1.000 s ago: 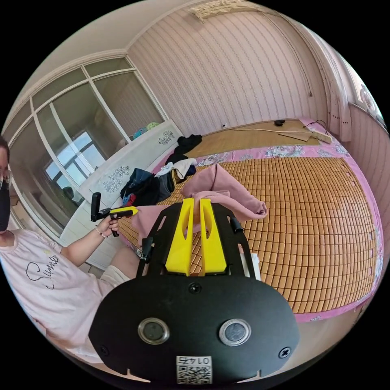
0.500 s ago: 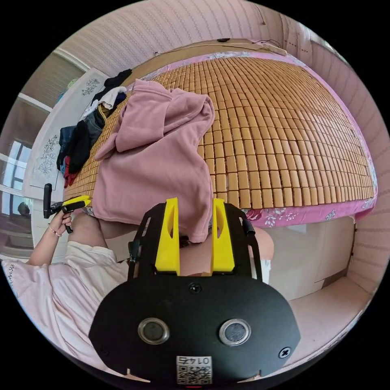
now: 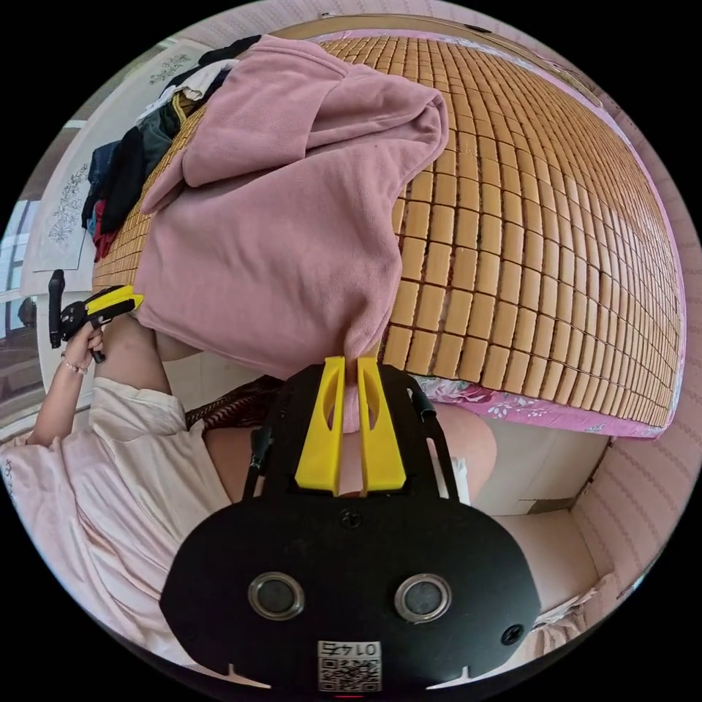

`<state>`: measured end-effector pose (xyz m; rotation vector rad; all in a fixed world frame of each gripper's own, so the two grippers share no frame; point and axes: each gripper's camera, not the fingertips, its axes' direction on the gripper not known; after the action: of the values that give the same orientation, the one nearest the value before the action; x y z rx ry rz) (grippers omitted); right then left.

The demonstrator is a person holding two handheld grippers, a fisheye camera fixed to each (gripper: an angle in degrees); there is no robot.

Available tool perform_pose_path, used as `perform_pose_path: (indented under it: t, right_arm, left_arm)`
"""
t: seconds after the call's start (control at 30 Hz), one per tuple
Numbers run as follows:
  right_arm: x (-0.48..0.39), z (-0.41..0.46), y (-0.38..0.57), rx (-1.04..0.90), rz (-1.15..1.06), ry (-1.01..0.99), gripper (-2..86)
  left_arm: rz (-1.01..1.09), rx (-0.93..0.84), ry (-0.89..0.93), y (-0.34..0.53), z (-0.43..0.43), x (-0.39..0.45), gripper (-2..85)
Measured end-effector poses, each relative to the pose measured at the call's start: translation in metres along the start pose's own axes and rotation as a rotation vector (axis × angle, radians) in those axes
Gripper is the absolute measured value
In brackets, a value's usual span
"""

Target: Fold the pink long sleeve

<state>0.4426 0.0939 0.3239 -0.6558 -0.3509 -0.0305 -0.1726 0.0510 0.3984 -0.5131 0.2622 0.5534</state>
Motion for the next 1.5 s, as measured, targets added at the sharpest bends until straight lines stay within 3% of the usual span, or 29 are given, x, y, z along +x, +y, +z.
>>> perform_pose_path:
  t: [0.07,0.17,0.23,0.33,0.5,0.63,0.8,0.87,0.97,1.07,1.13,1.23,1.33,1.5]
  right_arm:
    - [0.006,-0.014,0.017,0.066,-0.007,-0.067,1.3]
    - [0.022,-0.050,0.053,0.267,-0.017,-0.289,0.7]
    - [0.041,-0.096,0.088,0.538,-0.008,-0.530,0.7]
    - [0.048,-0.169,0.116,0.848,-0.075,-0.682,0.8]
    - [0.016,-0.319,0.168,1.248,-0.400,-0.824,0.7]
    - [-0.031,-0.452,0.267,1.509,-0.724,-0.773,0.7]
    - [-0.098,-0.566,0.359,1.653,-0.906,-0.512,0.5]
    - [-0.118,-0.593,0.369,1.660,-0.926,-0.434,0.4]
    - [-0.130,-0.619,0.340,1.578,-0.845,-0.337,0.2]
    - [-0.116,-0.615,0.263,1.424,-0.628,-0.232,0.0]
    - [-0.095,-0.590,0.188,1.291,-0.444,-0.060,-0.1]
    - [-0.069,-0.556,0.118,1.223,-0.313,0.037,-0.3]
    - [-0.067,-0.580,0.108,1.329,-0.321,-0.046,-0.5]
    - [-0.090,-0.620,0.139,1.557,-0.463,0.034,-0.5]
  left_arm:
    - [0.015,0.003,-0.008,0.011,-0.005,-0.002,1.5]
    - [0.003,0.100,0.123,0.030,-0.038,-0.012,0.4]
    - [-0.032,0.306,0.313,0.045,-0.096,-0.030,0.0]
    - [-0.050,0.640,0.483,0.052,-0.195,-0.064,-0.3]
    - [0.085,1.136,0.541,0.094,-0.388,-0.085,-0.4]
    - [0.204,1.518,0.517,0.188,-0.527,-0.083,-0.3]
    - [0.328,1.772,0.436,0.263,-0.634,-0.067,-0.2]
    - [0.295,1.803,0.335,0.270,-0.658,-0.061,-0.2]
    - [0.210,1.716,0.259,0.239,-0.676,-0.063,-0.1]
    - [0.108,1.535,0.229,0.166,-0.659,-0.076,-0.1]
    - [0.002,1.360,0.135,0.094,-0.622,-0.078,-0.2]
    - [-0.075,1.253,0.126,0.030,-0.584,-0.078,-0.2]
    - [-0.106,1.340,0.103,0.015,-0.607,-0.069,-0.2]
    - [0.022,1.453,0.019,0.020,-0.637,-0.033,-0.1]
